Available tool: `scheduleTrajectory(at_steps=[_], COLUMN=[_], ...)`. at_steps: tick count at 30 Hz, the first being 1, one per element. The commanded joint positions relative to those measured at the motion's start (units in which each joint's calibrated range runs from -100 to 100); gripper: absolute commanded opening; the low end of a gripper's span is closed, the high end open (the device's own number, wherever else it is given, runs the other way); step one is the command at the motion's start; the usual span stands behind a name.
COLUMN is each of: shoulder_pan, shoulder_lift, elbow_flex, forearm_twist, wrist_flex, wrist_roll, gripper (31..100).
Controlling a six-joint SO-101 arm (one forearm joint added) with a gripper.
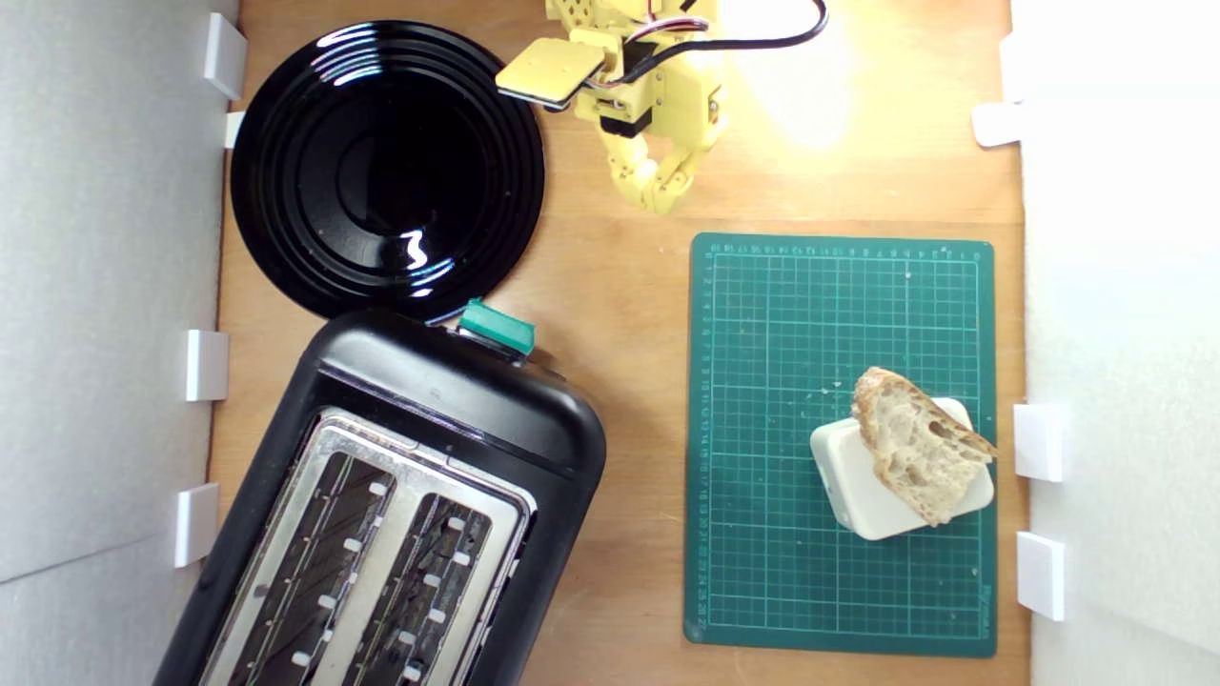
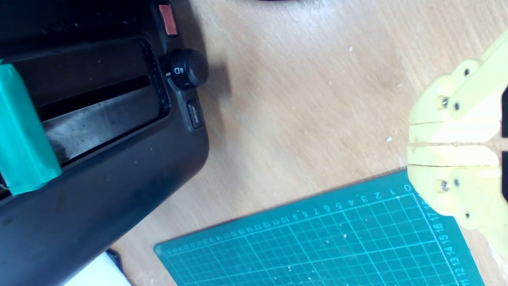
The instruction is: Pick bread and place in toaster
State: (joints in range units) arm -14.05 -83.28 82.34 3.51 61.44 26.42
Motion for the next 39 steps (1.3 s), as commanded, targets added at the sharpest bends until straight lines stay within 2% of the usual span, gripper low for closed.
scheduleTrajectory(at_steps=[1, 8, 11, 13, 19, 20, 27, 29, 31, 33, 34, 36, 38, 39], shoulder_pan=[-0.37, -0.37, -0.7, -2.39, -5.45, -5.85, -9.0, -8.92, -8.19, -6.26, -5.45, -3.19, -0.37, -0.05], shoulder_lift=[7.33, 18.48, 23.88, 27.29, 35.95, 39.69, 53.42, 56.91, 60.32, 63.82, 64.65, 66.81, 69.39, 69.81], elbow_flex=[-9.12, -10.3, -9.94, -9.21, -8.85, -8.67, -8.58, -8.49, -8.58, -8.67, -8.76, -8.85, -8.85, -8.85], forearm_twist=[-4.05, -4.96, -4.96, -4.14, -4.14, -4.14, -3.42, -0.25, 5.83, 15.98, 19.07, 27.32, 37.2, 38.65], wrist_flex=[-3.76, -14.94, -25.01, -33.54, -48.64, -54.53, -70.66, -74.58, -78.76, -82.94, -84.22, -87.81, -92.33, -92.93], wrist_roll=[-0.23, -2.64, -4.94, -6.82, -9.54, -10.7, -12.11, -13.83, -17.34, -21.47, -22.99, -26.86, -30.89, -31.41], gripper=[33.5, 33.5, 33.5, 33.5, 33.5, 33.5, 33.6, 33.6, 33.6, 33.6, 33.6, 33.6, 33.6, 33.6])
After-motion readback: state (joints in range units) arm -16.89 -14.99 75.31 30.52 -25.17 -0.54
